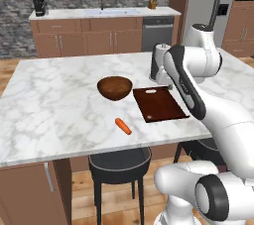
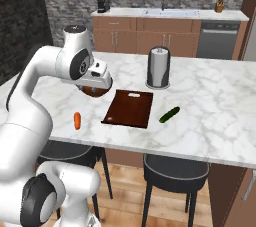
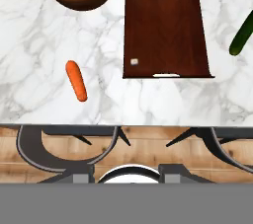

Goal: Place the two vegetables and bowl onto the tray for setting up a vegetable dip station.

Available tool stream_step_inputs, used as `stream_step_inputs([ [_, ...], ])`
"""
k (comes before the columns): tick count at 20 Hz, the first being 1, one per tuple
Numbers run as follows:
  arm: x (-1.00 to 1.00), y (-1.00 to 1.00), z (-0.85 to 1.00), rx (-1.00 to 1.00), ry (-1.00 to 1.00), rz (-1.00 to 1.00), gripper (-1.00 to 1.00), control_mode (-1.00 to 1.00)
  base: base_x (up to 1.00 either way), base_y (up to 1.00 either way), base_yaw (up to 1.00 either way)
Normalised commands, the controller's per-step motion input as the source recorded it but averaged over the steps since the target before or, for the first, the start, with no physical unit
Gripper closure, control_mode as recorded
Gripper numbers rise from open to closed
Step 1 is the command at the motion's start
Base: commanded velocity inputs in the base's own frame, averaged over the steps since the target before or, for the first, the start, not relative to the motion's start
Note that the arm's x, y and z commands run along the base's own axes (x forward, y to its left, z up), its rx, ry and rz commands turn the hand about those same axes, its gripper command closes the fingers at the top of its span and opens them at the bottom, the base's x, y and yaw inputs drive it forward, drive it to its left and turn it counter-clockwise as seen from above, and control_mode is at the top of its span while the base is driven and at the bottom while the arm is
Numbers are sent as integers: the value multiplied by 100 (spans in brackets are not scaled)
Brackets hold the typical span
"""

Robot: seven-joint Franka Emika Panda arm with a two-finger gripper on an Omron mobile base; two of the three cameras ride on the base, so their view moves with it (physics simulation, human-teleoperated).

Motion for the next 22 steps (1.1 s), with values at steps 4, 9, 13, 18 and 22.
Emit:
stream_step_inputs([
  [4, 3, 8, 0, 0, 0, 0, -100, -100, 0, 0, 0],
  [9, 22, 26, 0, 0, 0, 0, -100, -100, 0, 0, 0],
  [13, 38, 15, 0, 0, 0, 0, -100, -100, 0, 0, 0],
  [18, 45, 7, 0, 0, 0, 0, -100, -100, 0, 0, 0],
  [22, 40, 7, -3, 0, 0, 0, -100, -100, 0, 0, 0],
])
